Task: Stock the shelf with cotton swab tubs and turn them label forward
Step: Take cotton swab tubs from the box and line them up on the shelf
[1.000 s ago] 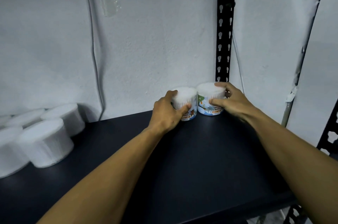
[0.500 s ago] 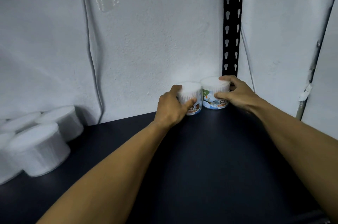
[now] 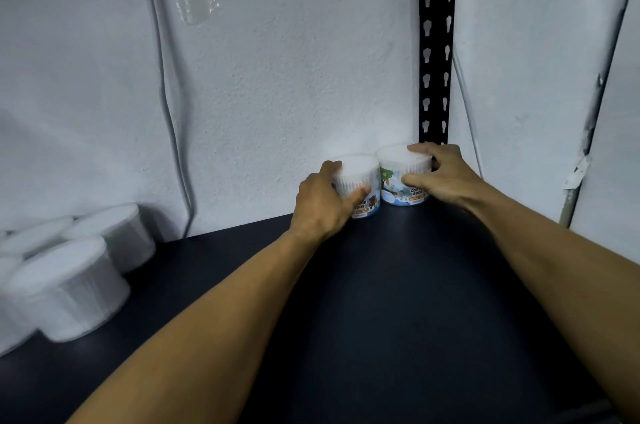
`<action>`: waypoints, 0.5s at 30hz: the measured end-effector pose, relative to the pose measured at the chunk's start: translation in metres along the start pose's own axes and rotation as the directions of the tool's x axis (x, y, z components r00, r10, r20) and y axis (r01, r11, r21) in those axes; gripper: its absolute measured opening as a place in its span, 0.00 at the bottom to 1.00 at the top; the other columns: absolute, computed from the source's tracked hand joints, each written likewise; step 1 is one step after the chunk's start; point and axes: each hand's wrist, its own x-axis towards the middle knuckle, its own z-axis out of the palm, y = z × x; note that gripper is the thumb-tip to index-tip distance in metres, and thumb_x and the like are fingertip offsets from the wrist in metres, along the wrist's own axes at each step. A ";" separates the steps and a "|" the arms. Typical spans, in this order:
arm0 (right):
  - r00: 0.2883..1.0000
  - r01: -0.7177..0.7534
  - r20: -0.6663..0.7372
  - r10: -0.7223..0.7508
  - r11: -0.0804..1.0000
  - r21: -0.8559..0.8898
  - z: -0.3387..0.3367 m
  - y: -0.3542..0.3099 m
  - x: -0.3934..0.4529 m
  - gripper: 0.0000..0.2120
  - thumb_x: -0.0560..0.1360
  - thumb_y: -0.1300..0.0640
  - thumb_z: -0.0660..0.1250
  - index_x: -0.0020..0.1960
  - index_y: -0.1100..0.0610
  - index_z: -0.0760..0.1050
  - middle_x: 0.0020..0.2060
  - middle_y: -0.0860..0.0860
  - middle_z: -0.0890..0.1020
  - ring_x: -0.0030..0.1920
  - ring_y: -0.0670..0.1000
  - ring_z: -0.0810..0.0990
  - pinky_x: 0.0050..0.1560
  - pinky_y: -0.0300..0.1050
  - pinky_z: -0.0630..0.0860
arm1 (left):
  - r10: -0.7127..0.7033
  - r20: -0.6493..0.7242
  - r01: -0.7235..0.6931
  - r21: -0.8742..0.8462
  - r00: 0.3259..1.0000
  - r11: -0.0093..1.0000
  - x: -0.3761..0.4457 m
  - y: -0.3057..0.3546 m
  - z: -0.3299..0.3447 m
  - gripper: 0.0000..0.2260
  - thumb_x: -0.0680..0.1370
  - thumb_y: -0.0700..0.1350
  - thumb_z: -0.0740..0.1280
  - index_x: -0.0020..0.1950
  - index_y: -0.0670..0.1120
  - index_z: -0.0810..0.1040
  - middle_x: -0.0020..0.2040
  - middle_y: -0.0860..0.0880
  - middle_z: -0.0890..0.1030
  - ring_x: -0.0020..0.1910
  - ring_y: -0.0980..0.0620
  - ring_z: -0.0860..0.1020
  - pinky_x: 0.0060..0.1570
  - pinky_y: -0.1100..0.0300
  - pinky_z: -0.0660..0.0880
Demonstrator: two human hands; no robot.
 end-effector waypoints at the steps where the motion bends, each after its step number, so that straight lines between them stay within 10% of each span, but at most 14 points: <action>1: 1.000 -0.002 0.008 0.002 1.000 -0.007 -0.001 0.000 0.001 0.29 0.66 0.56 0.74 0.65 0.48 0.71 0.65 0.53 0.64 0.61 0.52 0.74 0.64 0.49 0.72 | 0.000 -0.003 0.000 0.001 1.000 1.000 0.000 0.000 0.000 0.32 0.71 0.57 0.74 0.71 0.48 0.68 0.64 0.45 0.76 0.62 0.46 0.76 0.60 0.50 0.75; 15: 0.999 0.001 0.052 -0.002 1.000 0.016 -0.003 0.004 0.006 0.31 0.64 0.55 0.74 0.66 0.47 0.71 0.66 0.52 0.67 0.61 0.50 0.74 0.61 0.44 0.74 | 0.006 -0.022 -0.006 -0.009 1.000 1.000 0.001 0.001 -0.005 0.32 0.70 0.57 0.75 0.70 0.48 0.70 0.60 0.46 0.78 0.53 0.51 0.77 0.55 0.58 0.76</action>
